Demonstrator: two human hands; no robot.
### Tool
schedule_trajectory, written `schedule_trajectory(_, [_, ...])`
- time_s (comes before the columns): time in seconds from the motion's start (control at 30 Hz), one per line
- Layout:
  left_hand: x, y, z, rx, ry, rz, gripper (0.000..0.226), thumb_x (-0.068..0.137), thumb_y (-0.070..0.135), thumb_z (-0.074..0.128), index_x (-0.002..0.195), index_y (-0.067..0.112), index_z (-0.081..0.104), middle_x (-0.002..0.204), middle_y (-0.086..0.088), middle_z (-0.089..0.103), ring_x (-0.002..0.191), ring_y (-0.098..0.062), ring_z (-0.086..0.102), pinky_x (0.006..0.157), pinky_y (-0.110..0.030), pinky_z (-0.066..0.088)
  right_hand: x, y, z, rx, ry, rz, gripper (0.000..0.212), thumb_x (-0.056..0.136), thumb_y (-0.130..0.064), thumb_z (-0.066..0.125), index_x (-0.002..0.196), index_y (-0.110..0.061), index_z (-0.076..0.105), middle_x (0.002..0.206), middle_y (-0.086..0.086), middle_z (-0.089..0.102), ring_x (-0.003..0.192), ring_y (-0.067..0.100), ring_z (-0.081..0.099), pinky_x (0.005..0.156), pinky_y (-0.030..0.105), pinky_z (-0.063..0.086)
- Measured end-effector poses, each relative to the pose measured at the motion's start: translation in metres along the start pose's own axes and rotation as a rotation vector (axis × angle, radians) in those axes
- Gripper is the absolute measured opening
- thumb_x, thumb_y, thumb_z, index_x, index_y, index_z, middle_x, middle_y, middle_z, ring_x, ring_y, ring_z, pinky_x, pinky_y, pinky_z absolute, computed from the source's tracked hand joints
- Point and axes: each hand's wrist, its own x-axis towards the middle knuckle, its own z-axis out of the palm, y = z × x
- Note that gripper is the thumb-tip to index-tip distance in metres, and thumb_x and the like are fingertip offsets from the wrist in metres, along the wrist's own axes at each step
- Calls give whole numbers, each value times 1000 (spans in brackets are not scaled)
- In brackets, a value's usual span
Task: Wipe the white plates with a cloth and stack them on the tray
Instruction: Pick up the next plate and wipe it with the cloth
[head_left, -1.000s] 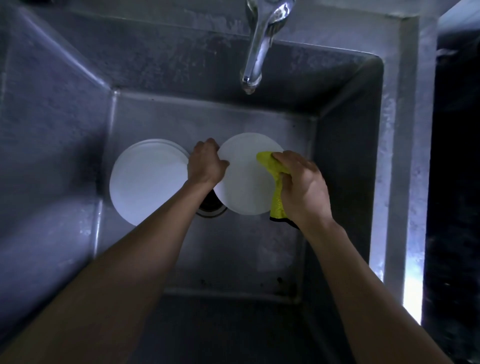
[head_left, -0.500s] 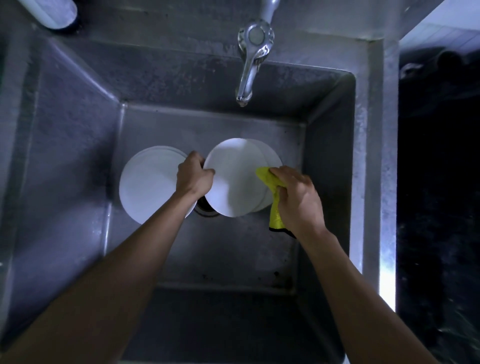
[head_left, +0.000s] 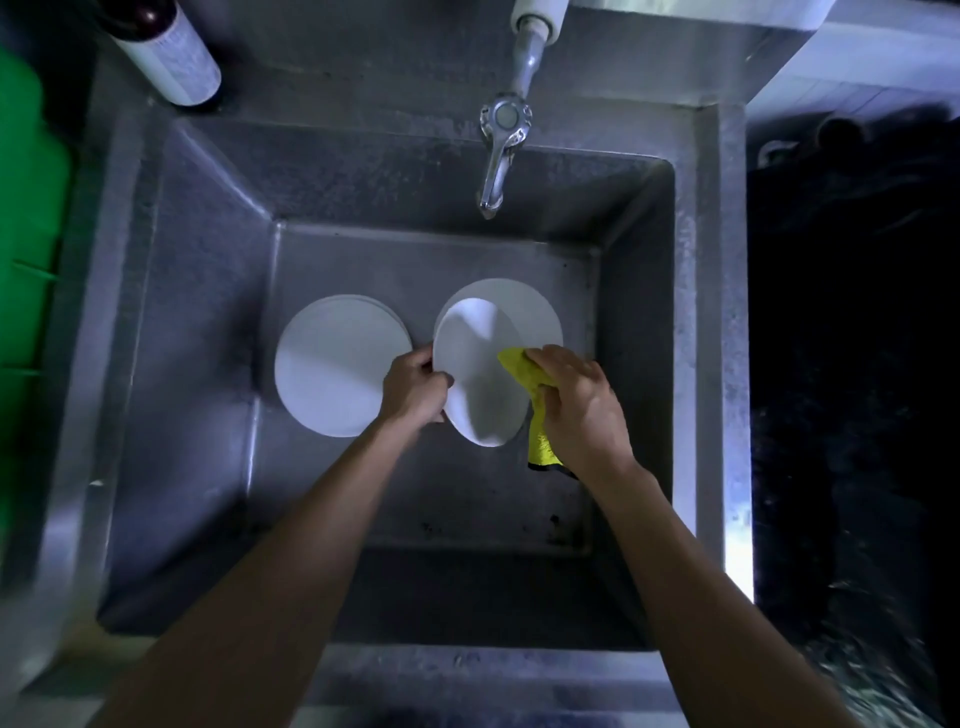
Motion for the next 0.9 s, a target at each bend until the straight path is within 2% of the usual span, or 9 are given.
schedule_trajectory(0.1, [-19, -1, -7, -153, -35, -65, 45, 83, -5, 55, 91, 35, 72, 107, -6, 76, 93, -29, 74, 67, -50, 64, -8, -8, -9, 49, -3, -23, 43, 88, -5, 50, 127, -17, 64, 125, 0, 65, 107, 36, 60, 91, 42, 51])
schedule_trajectory(0.23, [-45, 6, -13, -280, -85, -92, 44, 86, -8, 57, 104, 29, 70, 108, -8, 74, 93, -28, 74, 60, -39, 62, -16, -22, -19, 139, 70, -68, 42, 88, -2, 55, 127, -13, 65, 124, 5, 66, 109, 32, 59, 94, 33, 47])
schedule_trajectory(0.33, [-59, 10, -16, -311, -133, -73, 43, 87, -7, 59, 120, 19, 69, 114, -13, 73, 101, -35, 72, 71, -50, 63, -18, -34, -23, 175, 57, -48, 45, 90, -2, 59, 133, -16, 62, 135, 4, 62, 119, 25, 52, 98, 27, 41])
schedule_trajectory(0.4, [-65, 12, -18, -328, -164, -54, 43, 86, -6, 60, 121, 17, 69, 114, -15, 73, 103, -39, 71, 77, -55, 62, -17, -40, -25, 196, 29, -46, 45, 92, -7, 61, 136, -18, 61, 141, 2, 58, 125, 22, 49, 101, 23, 37])
schedule_trajectory(0.43, [-69, 14, -19, -342, -175, -43, 42, 85, -6, 60, 120, 16, 70, 112, -15, 73, 103, -40, 71, 77, -56, 61, -17, -43, -25, 194, 5, -55, 46, 93, -9, 62, 137, -19, 60, 144, 2, 56, 128, 22, 49, 104, 24, 37])
schedule_trajectory(0.5, [-75, 18, -21, -367, -186, -25, 39, 83, -6, 62, 115, 15, 72, 108, -16, 74, 102, -40, 71, 74, -52, 61, -17, -45, -24, 130, -37, -119, 44, 97, -14, 60, 141, -19, 57, 149, 4, 51, 134, 24, 47, 111, 38, 39])
schedule_trajectory(0.6, [-81, 22, -25, -398, -194, -16, 39, 80, -7, 62, 112, 14, 74, 107, -17, 74, 102, -40, 70, 71, -44, 60, -20, -42, -20, -42, -92, -212, 44, 104, -24, 45, 148, -22, 48, 158, 5, 38, 147, 27, 33, 115, 51, 30])
schedule_trajectory(0.73, [-87, 25, -28, -457, -214, -21, 40, 81, -10, 61, 115, 9, 71, 113, -21, 72, 104, -41, 69, 69, -40, 58, -23, -32, -19, -183, -112, -257, 50, 106, -31, 28, 156, -25, 34, 164, 5, 27, 153, 29, 21, 119, 51, 24])
schedule_trajectory(0.9, [-92, 24, -27, -522, -191, -38, 38, 85, -11, 58, 114, 10, 71, 110, -17, 73, 96, -35, 69, 63, -36, 58, -31, -21, -19, -177, -82, -188, 50, 107, -33, 28, 156, -27, 33, 164, 5, 27, 153, 27, 21, 119, 48, 27])
